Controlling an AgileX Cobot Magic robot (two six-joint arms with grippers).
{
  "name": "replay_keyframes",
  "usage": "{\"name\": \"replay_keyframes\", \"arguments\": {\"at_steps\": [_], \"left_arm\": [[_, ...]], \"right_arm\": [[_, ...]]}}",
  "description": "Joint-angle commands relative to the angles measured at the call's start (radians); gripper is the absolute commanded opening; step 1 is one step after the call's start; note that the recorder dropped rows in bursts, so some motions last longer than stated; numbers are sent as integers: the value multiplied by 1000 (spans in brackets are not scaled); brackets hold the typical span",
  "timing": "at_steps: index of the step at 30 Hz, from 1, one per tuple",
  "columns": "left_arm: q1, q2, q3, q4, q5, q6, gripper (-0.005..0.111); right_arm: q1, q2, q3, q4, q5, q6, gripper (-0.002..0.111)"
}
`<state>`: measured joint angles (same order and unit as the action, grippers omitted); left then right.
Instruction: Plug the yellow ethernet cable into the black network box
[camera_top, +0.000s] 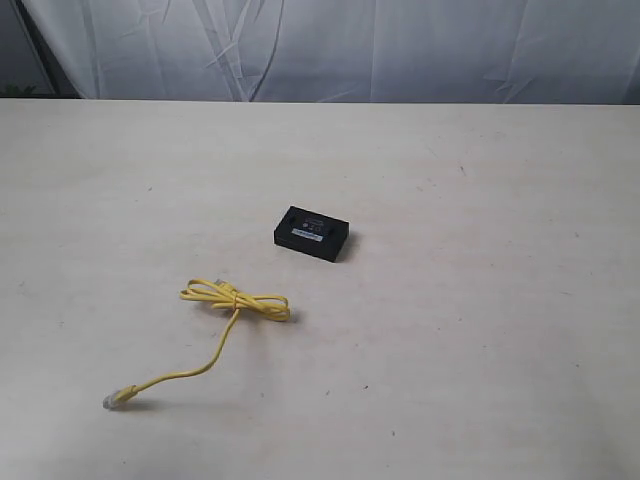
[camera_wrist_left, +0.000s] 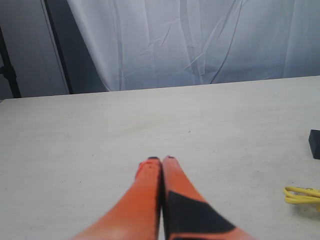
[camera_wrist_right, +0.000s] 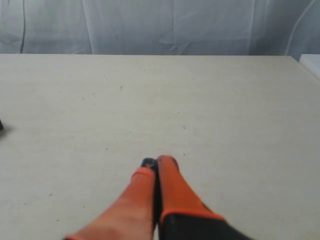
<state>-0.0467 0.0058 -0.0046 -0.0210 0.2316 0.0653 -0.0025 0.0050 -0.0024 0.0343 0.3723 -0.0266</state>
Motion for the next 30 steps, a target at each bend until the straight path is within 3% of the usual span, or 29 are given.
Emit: {"name": "replay_keyframes", "arguments": {"at_steps": [1, 6, 13, 30], "left_arm": [[5, -6, 5, 1, 2, -3, 0], [5, -6, 5, 1, 2, -3, 0], [5, -6, 5, 1, 2, -3, 0], [5, -6, 5, 1, 2, -3, 0]], "right_arm": [[4, -5, 2, -3, -14, -1, 0], [4, -5, 2, -19, -40, -1, 0], [4, -5, 2, -19, -460, -1, 0], [4, -5, 2, -19, -589, -1, 0]]}}
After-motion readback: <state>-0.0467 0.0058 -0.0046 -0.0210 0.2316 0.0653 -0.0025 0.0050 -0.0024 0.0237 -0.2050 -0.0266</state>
